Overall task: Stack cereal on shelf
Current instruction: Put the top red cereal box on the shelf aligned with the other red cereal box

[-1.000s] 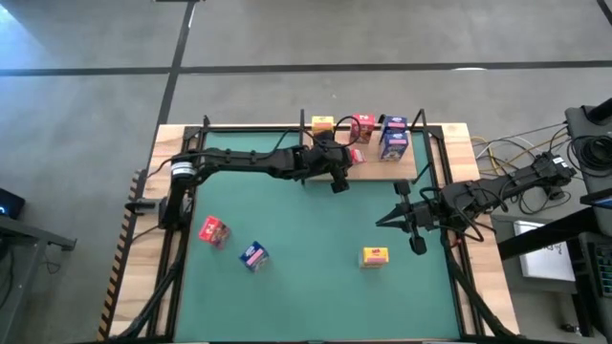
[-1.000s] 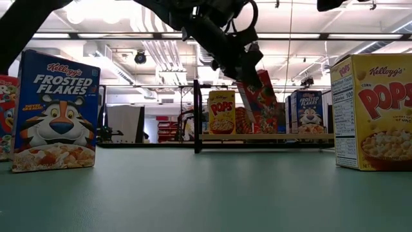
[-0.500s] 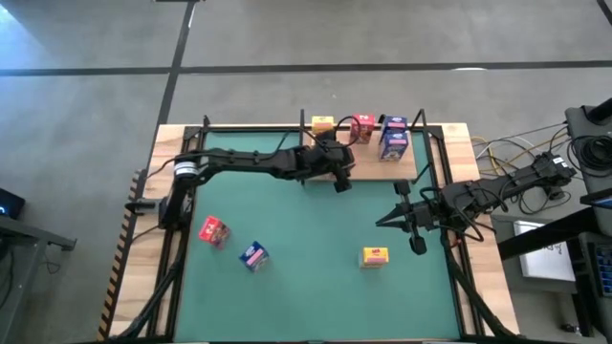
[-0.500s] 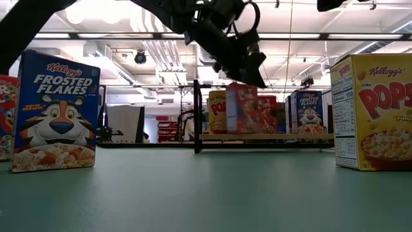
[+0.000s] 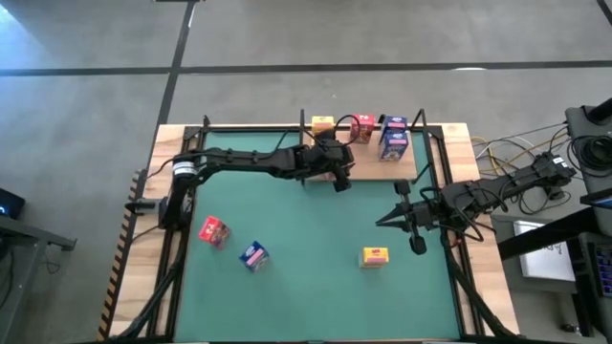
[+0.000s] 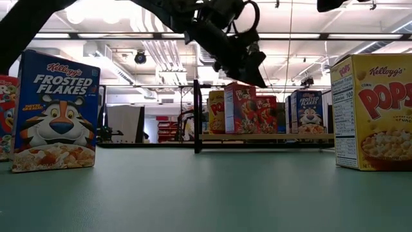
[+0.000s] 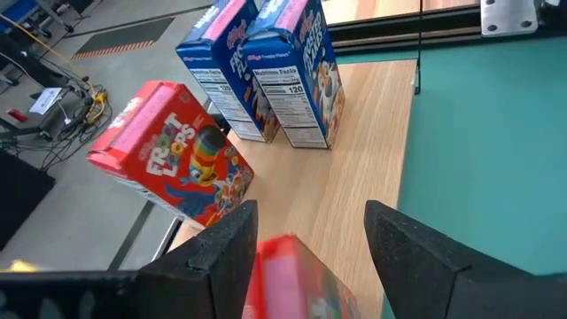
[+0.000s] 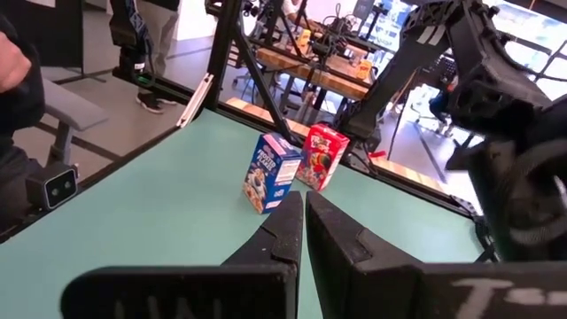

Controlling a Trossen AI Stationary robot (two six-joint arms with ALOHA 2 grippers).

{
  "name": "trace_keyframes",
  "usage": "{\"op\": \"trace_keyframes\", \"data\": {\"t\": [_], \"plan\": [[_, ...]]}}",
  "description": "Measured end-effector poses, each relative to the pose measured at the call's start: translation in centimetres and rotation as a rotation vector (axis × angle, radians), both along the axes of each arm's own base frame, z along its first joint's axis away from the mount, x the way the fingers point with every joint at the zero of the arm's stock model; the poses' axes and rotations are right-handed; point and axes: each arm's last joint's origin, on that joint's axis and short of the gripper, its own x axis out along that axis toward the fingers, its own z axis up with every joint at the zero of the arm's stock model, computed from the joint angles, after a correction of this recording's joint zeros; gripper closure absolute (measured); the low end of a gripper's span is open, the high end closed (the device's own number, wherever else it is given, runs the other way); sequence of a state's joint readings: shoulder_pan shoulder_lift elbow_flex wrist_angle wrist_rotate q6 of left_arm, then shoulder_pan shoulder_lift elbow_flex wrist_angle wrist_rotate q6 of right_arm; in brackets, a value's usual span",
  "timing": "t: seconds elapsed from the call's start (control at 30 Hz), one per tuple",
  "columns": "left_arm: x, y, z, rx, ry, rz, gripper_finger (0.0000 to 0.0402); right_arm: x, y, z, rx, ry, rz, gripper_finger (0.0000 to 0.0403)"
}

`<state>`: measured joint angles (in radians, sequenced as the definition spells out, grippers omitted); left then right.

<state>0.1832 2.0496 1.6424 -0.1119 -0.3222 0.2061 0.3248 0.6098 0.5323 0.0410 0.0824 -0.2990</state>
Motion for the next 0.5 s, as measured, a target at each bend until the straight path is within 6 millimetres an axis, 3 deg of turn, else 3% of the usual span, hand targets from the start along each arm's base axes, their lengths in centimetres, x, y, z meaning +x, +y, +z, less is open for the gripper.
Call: {"op": "trace_keyframes", "data": {"t": [0.23, 0.5], "plan": [[-1.6, -0.9, 3.0, 0.021, 0.019, -0.026, 0.0209, 0.1, -0.4, 0.0, 0.031, 0.005, -0.138, 0.0394], [-4.9, -3.4, 7.2, 0.029, 0.066, -0.083, 0.0209, 0.3, -0.9, -0.2, 0.1, 0.017, -0.33, 0.0394]]}}
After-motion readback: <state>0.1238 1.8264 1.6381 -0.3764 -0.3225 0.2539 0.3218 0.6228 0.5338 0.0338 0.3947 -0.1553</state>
